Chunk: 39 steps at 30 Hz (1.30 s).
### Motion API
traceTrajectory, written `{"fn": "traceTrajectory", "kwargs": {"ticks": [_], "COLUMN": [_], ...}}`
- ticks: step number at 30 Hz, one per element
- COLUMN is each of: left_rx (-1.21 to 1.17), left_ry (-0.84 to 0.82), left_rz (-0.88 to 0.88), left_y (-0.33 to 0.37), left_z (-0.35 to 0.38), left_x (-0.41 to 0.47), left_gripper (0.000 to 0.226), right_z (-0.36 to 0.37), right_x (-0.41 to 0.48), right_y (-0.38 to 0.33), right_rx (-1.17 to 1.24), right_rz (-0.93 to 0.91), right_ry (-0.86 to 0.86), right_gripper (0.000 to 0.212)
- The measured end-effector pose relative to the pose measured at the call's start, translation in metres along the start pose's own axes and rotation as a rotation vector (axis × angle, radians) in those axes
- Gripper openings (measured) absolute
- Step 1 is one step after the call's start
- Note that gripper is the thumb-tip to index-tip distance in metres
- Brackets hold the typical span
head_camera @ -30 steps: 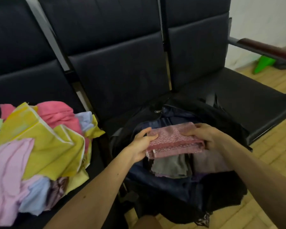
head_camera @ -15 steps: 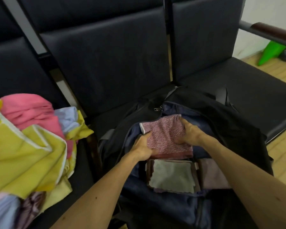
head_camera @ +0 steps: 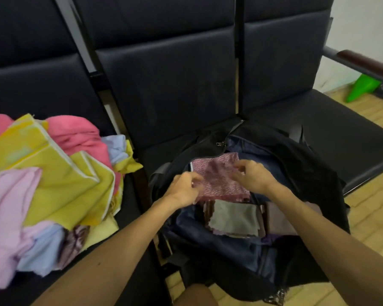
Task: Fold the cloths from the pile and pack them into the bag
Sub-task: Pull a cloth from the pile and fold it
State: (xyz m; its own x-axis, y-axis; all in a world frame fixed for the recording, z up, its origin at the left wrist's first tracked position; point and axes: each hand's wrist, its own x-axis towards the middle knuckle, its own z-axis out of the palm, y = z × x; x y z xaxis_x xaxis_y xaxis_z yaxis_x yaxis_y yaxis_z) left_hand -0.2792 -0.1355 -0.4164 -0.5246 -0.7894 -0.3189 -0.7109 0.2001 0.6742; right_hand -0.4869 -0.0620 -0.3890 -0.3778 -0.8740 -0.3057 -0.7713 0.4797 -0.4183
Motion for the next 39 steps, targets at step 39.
{"fn": "traceTrajectory", "kwargs": {"ticks": [39], "left_rx": [-0.089], "left_ry": [0.553], "left_rz": [-0.29], "left_y": [-0.272], "left_z": [-0.194], "left_x": [-0.2], "left_gripper": [0.018], "right_z": [0.252], "right_x": [-0.082], "right_y": [-0.385], "right_rx": [0.647], "right_rz": [-0.289], "right_ry": [-0.385], "right_gripper": [0.012]}}
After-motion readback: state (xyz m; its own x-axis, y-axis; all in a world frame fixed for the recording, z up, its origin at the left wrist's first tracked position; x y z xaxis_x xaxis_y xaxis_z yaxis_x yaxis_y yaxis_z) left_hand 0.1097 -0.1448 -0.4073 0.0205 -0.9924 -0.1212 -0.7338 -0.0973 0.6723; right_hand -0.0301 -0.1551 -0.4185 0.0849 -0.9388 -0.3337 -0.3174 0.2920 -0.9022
